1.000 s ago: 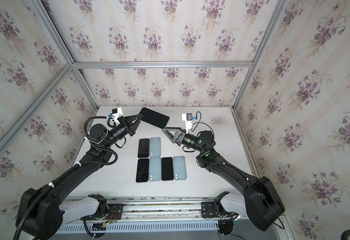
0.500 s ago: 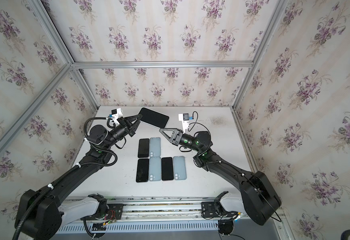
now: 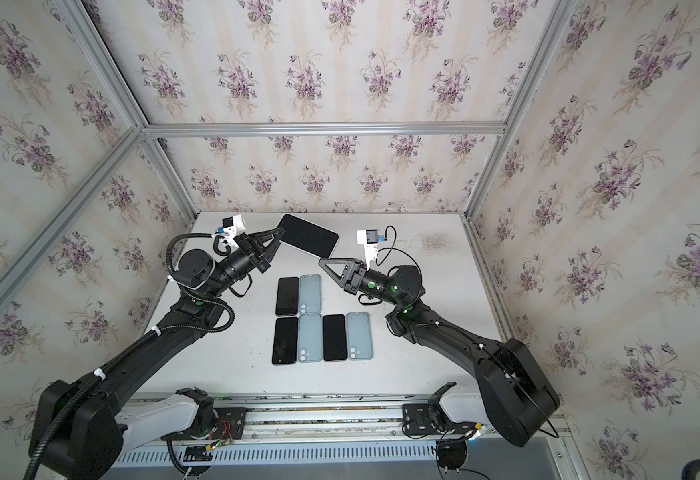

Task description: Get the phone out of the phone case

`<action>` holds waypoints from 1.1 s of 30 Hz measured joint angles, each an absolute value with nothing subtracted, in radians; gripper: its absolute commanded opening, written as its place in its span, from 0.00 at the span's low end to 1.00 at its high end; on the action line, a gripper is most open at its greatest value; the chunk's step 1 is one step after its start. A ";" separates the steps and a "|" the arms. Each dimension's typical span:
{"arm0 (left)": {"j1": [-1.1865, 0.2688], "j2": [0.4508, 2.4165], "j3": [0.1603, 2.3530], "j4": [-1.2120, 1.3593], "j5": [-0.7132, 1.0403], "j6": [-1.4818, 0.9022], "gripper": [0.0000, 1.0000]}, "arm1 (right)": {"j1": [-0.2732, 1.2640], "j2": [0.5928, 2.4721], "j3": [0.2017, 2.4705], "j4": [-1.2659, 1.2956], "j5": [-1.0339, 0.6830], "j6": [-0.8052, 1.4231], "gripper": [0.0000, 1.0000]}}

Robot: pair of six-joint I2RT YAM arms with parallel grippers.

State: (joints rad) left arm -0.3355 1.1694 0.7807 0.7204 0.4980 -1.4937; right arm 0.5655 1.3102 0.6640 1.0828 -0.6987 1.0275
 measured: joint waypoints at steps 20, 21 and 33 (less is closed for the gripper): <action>-0.286 1.191 0.868 0.614 0.676 -1.422 0.00 | 0.466 1.158 0.704 0.350 -0.544 0.125 0.58; -0.275 1.191 0.878 0.603 0.688 -1.407 0.00 | 0.431 1.136 0.673 0.350 -0.532 0.144 0.59; -0.249 1.215 1.248 0.077 0.938 -0.709 0.00 | 0.274 1.098 0.737 0.464 -0.920 0.376 0.62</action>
State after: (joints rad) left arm -0.2493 1.2152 1.2484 0.0772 0.9382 -0.7094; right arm 0.2745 1.0985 0.7372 0.4644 -0.9195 0.3759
